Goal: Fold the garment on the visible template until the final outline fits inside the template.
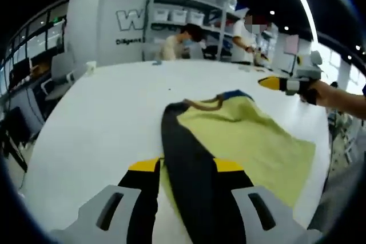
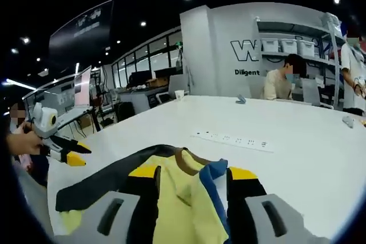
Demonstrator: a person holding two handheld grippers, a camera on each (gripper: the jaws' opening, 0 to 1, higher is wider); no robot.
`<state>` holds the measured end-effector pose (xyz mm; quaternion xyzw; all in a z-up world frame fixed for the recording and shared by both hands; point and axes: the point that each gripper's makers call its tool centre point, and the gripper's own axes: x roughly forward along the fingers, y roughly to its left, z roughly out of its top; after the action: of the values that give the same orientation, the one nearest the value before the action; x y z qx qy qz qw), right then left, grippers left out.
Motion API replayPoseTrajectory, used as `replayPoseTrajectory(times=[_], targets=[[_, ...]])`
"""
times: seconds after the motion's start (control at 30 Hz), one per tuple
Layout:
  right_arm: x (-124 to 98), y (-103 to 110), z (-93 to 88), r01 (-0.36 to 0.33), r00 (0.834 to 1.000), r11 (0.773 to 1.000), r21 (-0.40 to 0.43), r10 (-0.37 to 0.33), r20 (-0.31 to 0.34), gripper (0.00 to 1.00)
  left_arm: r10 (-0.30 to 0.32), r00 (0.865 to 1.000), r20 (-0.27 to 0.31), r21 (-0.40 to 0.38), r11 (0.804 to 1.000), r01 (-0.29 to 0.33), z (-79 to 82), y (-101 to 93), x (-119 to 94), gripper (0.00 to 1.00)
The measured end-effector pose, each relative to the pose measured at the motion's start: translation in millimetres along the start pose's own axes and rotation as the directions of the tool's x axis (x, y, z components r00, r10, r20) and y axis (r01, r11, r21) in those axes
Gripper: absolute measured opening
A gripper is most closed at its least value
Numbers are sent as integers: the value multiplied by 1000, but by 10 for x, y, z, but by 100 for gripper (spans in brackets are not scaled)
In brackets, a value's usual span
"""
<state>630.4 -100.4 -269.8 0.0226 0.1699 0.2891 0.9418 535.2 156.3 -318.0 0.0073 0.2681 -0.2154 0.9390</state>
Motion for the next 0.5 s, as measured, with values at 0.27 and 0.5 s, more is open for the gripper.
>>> replayPoseTrajectory(times=[0.27, 0.5], targets=[[-21, 9, -53, 9, 1000, 998, -59, -10, -17, 51, 5, 1000, -24, -18, 1000, -6, -122, 3, -118, 45], [-99, 28, -77, 5, 1000, 995, -96, -8, -28, 53, 21, 998, -57, -32, 999, -23, -308, 25, -318, 44]])
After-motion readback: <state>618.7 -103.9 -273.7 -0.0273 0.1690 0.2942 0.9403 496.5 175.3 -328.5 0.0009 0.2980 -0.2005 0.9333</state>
